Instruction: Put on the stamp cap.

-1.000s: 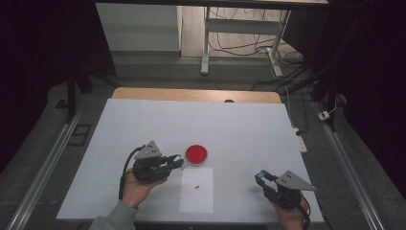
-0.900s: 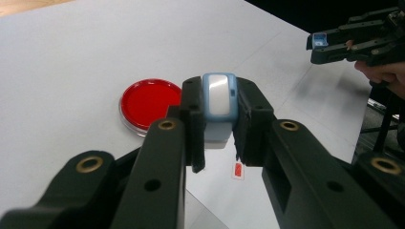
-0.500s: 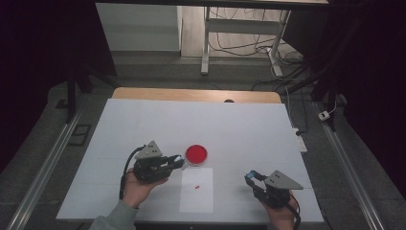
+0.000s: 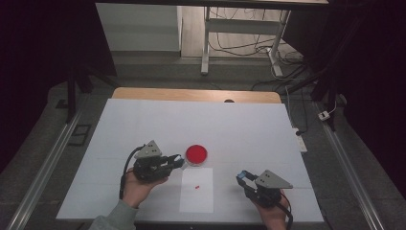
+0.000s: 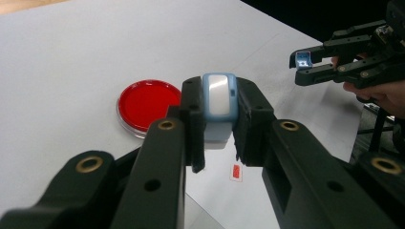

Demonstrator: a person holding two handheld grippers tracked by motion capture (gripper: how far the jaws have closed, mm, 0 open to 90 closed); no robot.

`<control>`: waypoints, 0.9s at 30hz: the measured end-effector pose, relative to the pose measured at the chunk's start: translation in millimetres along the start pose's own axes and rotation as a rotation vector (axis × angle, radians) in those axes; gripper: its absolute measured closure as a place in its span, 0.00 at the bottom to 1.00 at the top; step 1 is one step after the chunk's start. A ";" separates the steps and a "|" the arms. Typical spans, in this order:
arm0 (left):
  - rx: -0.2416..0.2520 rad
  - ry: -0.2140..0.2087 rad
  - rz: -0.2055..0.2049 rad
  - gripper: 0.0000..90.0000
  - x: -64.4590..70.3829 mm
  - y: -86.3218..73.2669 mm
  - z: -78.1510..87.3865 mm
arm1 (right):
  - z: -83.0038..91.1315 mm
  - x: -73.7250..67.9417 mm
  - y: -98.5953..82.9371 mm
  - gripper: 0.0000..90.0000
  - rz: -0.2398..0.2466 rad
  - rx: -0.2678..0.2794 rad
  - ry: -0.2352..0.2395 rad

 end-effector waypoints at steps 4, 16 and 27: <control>0.004 0.001 0.000 0.84 0.0 0.3 0.0 | -3.3 -4.8 2.0 0.72 -0.004 0.003 0.010; 0.001 -0.002 0.005 0.84 0.9 0.2 -1.4 | -15.9 -23.2 9.5 0.72 0.004 0.013 0.045; 0.011 -0.017 0.016 0.84 3.1 1.7 -1.5 | -33.3 -45.6 11.6 0.72 0.032 -0.004 0.082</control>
Point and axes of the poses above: each handheld gripper's, and its own axes: z roughly backward along the jaws, y roughly out of its top, x roughly to its right, the point moved 7 cm from there along -z, roughly forward along the jaws, and after that the axes turned 4 degrees about x, right-handed, at the moved point
